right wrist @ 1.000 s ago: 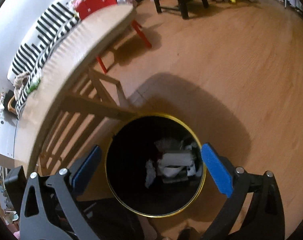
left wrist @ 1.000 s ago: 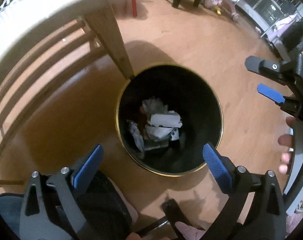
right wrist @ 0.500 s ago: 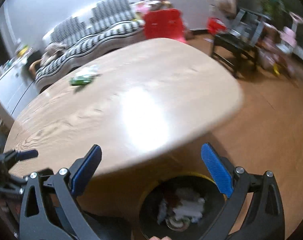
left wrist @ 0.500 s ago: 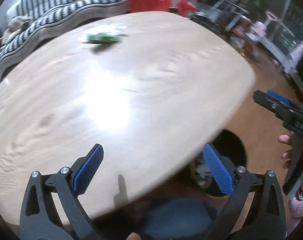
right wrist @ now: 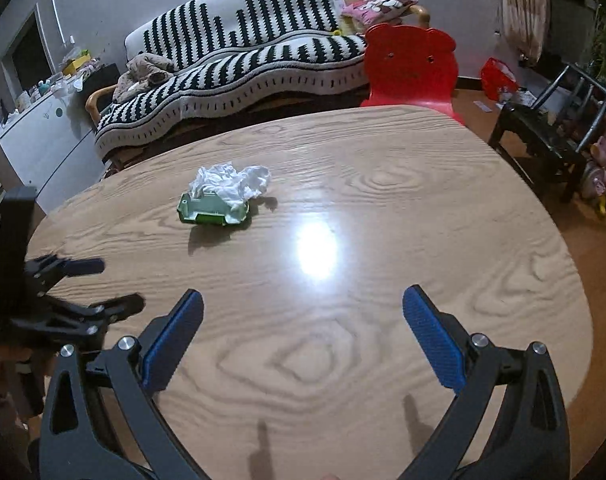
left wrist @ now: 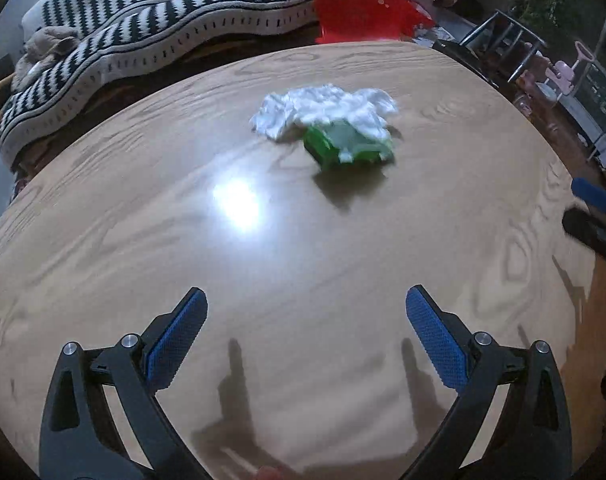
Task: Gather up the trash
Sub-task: 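Move both open tools back over the table toward the tissue, then grasp the green plastic tray with the left tool while the right grasps white tissue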
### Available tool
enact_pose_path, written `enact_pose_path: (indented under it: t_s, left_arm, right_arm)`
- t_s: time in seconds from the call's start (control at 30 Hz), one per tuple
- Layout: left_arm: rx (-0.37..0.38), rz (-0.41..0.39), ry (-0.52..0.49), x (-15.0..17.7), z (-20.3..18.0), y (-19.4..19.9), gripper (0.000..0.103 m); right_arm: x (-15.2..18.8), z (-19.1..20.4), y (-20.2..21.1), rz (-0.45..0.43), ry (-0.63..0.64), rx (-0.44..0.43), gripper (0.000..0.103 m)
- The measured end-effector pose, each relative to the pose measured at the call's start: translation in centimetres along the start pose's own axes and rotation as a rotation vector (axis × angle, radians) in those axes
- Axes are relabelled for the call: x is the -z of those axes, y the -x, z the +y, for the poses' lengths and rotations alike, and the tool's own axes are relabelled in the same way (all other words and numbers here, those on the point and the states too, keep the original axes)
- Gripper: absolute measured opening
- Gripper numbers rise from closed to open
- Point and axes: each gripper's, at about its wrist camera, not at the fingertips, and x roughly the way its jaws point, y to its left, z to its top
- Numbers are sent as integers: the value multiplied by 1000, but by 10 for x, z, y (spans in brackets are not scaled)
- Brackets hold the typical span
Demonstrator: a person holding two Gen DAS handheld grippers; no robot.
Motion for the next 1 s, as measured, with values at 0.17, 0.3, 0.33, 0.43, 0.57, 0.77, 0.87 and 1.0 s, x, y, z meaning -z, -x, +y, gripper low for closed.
enact_pose_path:
  t_s: [0.17,0.3,0.33,0.43,0.57,0.77,0.87,1.0]
  left_arm:
    - [21,-10,-88,-39,0,-26,97]
    - [40,0,-142,-58,-1,-46,97]
    - [47,2,-150,-59,-2,-48,97]
    - [65,2,-169,-66,0,-58,97]
    - [66,1,-173,-71,3,-68,97]
    - [66,-6,-208,-79,2,-78,96]
    - [79,-26,-237,-83,-2,-77,83]
    - [100,-46,-267,-86,-8,-72,13]
  right_arm:
    - [-13,-3,-33,27,9,15,96]
    - [-29,-8,-53,42,-9,15,96]
    - [-37,-7,-58,42,-8,10,96]
    - [-62,1,-78,50,20,-19,96]
    - [-85,12,-109,78,63,-54,96]
    - [-101,28,-142,116,119,-113,86]
    - [-105,32,-157,134,126,-138,73]
    - [-104,34,-167,149,107,-193,7]
